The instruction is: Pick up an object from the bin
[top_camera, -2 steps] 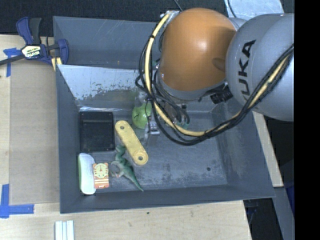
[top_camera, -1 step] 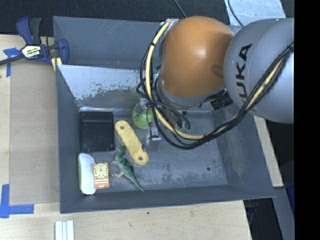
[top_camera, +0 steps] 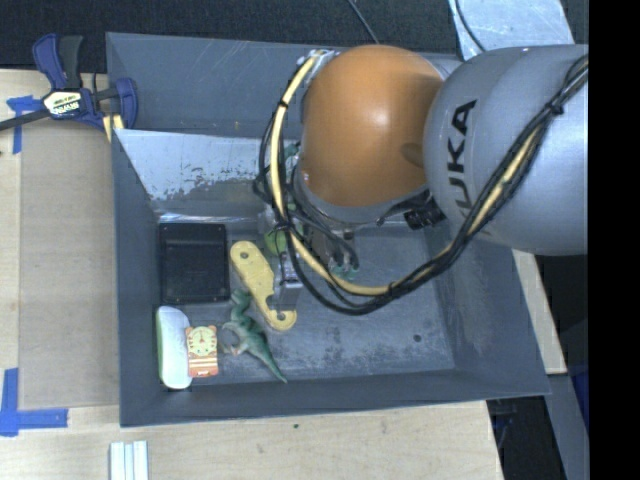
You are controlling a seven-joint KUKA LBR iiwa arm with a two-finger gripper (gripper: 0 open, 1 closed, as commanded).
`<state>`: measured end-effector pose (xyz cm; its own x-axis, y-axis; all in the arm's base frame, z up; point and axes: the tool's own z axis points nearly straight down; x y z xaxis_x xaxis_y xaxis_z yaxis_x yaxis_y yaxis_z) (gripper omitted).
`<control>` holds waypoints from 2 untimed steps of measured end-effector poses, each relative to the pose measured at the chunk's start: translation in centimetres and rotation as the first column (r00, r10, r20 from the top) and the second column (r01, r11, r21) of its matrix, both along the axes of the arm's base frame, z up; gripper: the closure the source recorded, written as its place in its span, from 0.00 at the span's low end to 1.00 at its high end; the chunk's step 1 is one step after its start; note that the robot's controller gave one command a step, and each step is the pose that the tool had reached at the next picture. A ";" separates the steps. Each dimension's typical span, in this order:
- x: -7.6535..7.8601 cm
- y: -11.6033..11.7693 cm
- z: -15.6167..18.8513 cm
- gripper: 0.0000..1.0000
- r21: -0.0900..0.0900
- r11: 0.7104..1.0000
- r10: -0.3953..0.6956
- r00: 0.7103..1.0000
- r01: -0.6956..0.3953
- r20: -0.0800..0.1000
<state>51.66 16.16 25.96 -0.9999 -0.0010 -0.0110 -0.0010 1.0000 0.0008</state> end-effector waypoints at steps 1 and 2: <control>5.4 -5.9 -8.2 0.00 -0.006 0.999 -0.032 0.999 0.032 -0.007; 2.8 4.3 -5.4 0.00 0.014 0.989 -0.148 0.989 0.148 0.012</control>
Offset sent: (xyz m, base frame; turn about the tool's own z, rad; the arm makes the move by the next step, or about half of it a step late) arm 0.0270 0.0437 -0.0549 0.1512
